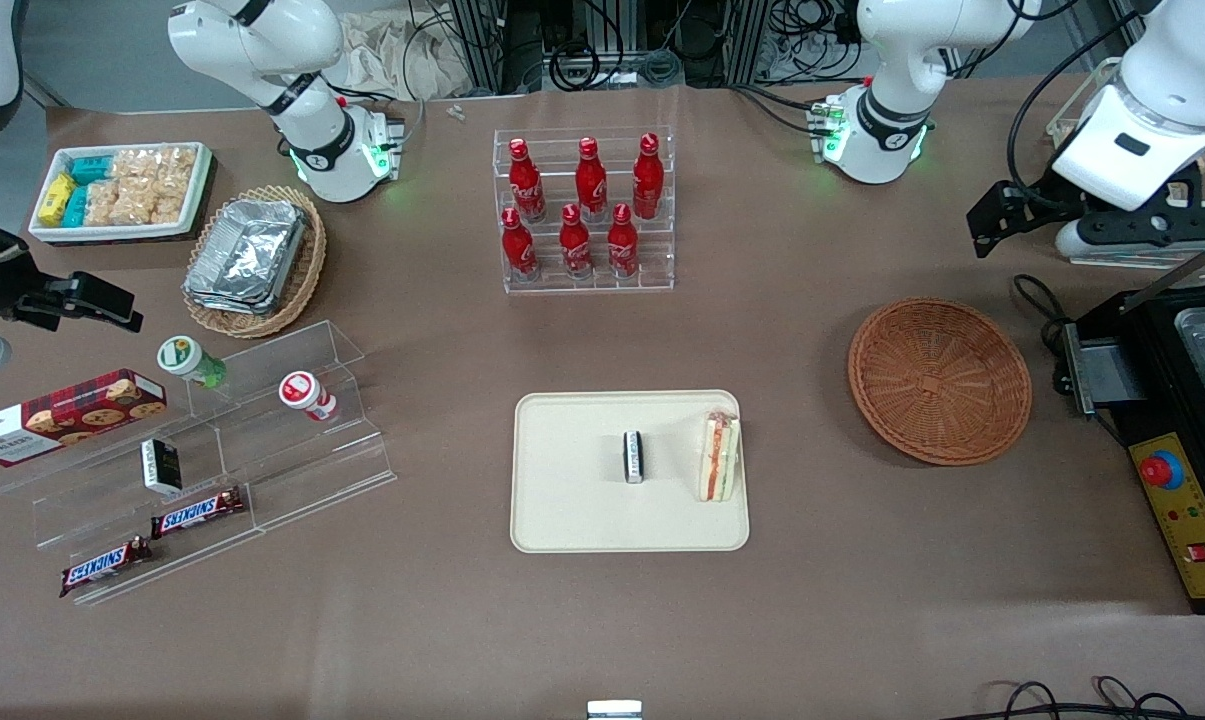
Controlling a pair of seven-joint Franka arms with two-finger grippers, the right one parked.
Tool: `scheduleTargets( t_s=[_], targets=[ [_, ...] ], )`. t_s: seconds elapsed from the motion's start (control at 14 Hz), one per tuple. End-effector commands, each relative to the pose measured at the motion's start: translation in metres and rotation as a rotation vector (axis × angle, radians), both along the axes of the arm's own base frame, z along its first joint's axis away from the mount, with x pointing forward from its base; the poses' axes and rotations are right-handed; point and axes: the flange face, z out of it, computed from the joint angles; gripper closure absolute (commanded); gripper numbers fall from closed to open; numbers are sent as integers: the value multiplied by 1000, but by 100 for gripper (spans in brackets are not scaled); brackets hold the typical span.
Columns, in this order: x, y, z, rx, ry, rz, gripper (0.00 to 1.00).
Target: Place sandwich from basket to tray
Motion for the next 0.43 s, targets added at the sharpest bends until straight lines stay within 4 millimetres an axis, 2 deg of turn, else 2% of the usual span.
scheduleTargets(
  t_s=[0.0,0.36],
  targets=[
    [31,-9,14,-4,17,-17,0],
    [33,-9,14,-4,22,-19,0]
  ],
)
